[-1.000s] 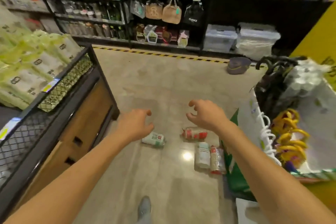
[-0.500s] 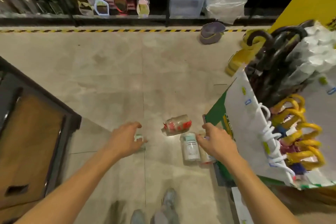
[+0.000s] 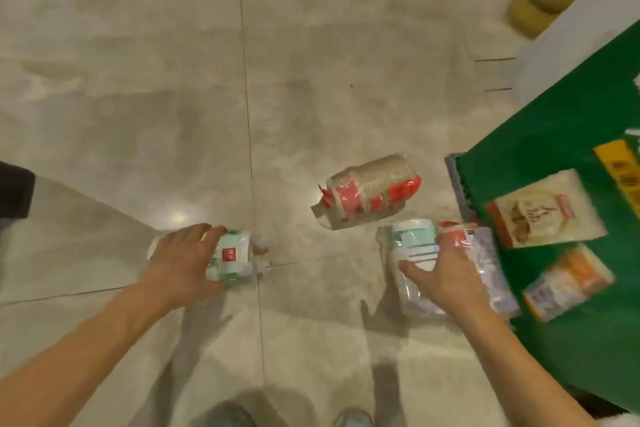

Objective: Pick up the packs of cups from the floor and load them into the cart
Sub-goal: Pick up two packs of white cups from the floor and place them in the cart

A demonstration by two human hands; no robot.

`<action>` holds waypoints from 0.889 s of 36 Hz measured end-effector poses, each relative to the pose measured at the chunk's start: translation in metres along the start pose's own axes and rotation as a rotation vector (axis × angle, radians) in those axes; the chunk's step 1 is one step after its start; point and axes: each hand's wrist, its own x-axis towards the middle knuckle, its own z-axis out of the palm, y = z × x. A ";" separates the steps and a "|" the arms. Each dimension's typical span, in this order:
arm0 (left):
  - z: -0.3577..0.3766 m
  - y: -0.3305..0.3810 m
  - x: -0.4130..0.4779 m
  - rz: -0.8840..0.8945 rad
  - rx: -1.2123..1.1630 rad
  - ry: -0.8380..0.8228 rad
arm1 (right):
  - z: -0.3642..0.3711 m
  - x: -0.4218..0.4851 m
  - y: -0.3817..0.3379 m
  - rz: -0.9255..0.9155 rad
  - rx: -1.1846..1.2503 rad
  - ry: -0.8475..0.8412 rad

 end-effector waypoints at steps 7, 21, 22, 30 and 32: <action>0.111 -0.044 0.086 0.017 0.199 -0.001 | 0.094 0.084 0.018 0.144 -0.192 0.153; 0.076 -0.048 0.058 -0.096 -0.089 0.228 | 0.084 0.050 0.009 0.100 -0.075 0.314; 0.059 -0.042 0.041 -0.117 -0.155 0.225 | 0.071 0.032 0.000 0.078 -0.072 0.311; -0.114 -0.022 -0.148 -0.268 -0.748 0.289 | -0.093 -0.152 -0.103 -0.188 0.069 0.263; -0.162 -0.027 -0.204 -0.323 -0.874 0.315 | -0.141 -0.203 -0.135 -0.261 0.060 0.255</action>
